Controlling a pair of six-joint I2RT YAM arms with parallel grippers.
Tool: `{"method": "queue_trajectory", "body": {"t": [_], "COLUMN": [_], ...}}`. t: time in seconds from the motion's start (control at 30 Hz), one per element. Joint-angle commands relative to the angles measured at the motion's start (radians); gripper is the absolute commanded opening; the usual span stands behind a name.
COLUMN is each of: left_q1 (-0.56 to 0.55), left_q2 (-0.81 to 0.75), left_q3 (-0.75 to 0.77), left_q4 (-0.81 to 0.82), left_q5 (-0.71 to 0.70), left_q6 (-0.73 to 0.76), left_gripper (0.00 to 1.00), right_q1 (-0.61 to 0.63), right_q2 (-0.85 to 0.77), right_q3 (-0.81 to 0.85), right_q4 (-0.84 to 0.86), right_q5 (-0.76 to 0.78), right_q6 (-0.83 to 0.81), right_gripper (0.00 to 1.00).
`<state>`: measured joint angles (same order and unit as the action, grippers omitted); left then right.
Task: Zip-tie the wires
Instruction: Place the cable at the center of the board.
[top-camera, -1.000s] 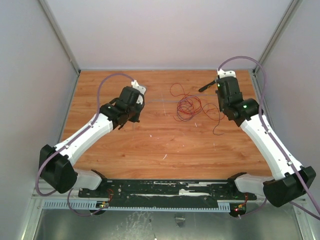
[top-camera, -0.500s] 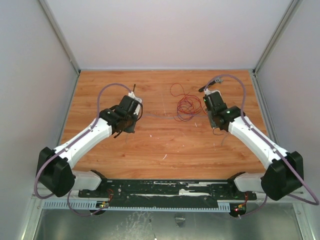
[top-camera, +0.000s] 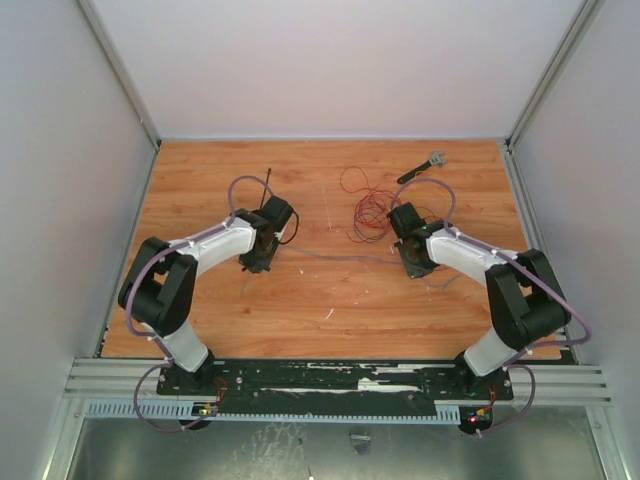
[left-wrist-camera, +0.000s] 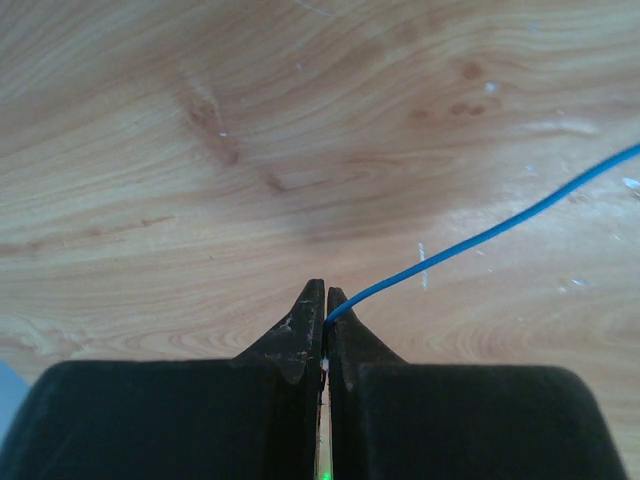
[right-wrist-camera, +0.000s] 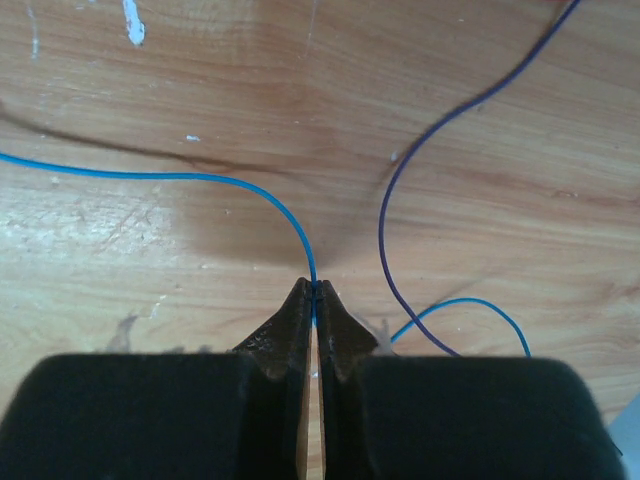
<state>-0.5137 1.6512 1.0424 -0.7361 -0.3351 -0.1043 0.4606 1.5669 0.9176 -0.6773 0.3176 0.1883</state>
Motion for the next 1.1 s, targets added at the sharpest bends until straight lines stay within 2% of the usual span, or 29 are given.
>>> {"method": "queue_trajectory", "body": {"t": [0.0,0.07,0.2,0.37,0.53,0.67,0.9,1.07], "left_q1": [0.037,0.056,0.093,0.100,0.099,0.099,0.099,0.099], "left_q2": [0.039,0.058,0.100,0.180,0.199,0.203,0.175,0.091], "left_q3": [0.047,0.052,0.070,0.117,0.108,0.094,0.082,0.099], "left_q4": [0.003,0.003,0.003,-0.033,-0.018,-0.016,-0.018,-0.038], "left_q5": [-0.045,-0.056,-0.066,-0.055,-0.033,-0.031,-0.025,-0.036], "left_q6": [0.026,0.029,0.035,0.038,0.043,0.039,0.026,0.024], "left_gripper": [0.00,0.00,0.00,0.00,0.00,0.01,0.48,0.60], "right_q1": [0.007,0.006,0.010,0.006,-0.022,-0.037,-0.041,-0.043], "right_q2": [0.025,0.039,0.092,0.133,0.099,0.069,0.018,-0.031], "right_q3": [0.036,0.050,0.069,0.076,0.088,0.088,0.072,0.083], "right_q4": [0.067,0.115,0.154,0.161,0.120,0.087,0.099,0.105], "right_q5": [-0.026,-0.107,-0.130,-0.182,-0.163,-0.160,-0.185,-0.205], "right_q6": [-0.002,0.001,-0.003,-0.017,-0.036,-0.046,-0.046,-0.047], "right_gripper": [0.00,0.00,0.00,0.13,0.20,0.31,0.39,0.50]}}
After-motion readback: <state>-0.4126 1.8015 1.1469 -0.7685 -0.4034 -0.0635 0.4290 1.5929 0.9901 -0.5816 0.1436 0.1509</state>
